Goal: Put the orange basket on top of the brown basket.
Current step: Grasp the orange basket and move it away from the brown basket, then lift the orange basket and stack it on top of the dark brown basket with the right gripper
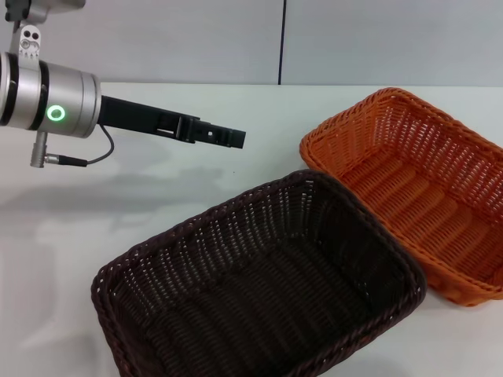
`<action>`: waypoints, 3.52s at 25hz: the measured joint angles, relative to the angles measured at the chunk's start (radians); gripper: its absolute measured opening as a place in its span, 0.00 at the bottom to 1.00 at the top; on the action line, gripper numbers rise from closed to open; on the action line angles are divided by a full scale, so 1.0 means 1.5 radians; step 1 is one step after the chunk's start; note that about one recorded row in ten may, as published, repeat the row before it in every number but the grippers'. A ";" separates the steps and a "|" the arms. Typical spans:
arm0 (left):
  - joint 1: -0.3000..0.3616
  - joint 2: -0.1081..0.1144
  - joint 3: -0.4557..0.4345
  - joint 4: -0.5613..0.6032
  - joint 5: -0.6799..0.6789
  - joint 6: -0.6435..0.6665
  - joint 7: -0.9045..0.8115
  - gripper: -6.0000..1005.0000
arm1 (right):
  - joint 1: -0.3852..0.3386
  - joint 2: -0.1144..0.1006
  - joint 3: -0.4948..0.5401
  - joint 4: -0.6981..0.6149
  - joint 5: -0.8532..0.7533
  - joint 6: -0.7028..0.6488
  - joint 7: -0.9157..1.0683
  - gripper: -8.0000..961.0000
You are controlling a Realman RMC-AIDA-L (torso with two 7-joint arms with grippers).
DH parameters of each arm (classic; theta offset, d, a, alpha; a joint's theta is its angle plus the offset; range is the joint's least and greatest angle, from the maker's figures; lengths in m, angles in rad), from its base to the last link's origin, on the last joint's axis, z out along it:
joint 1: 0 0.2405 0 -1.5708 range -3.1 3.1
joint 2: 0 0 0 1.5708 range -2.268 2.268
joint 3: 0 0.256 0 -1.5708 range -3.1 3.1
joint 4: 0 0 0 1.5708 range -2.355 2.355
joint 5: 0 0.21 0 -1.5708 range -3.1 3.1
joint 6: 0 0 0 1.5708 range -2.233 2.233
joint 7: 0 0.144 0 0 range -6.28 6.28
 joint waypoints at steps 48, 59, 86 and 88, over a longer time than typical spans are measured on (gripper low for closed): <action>-0.046 0.021 0.028 0.073 0.004 0.026 0.007 0.86 | -0.063 0.059 -0.016 0.195 0.003 0.175 0.106 0.64; -0.038 0.017 0.024 0.076 0.001 0.028 0.007 0.86 | -0.071 0.086 -0.020 0.192 0.005 0.201 0.042 0.54; -0.034 0.010 0.018 0.089 -0.001 0.041 0.002 0.86 | -0.170 0.091 -0.006 0.174 0.171 0.371 0.003 0.35; -0.034 0.010 0.016 0.089 -0.001 0.041 0.002 0.86 | -0.194 0.094 -0.006 0.173 0.226 0.388 -0.014 0.34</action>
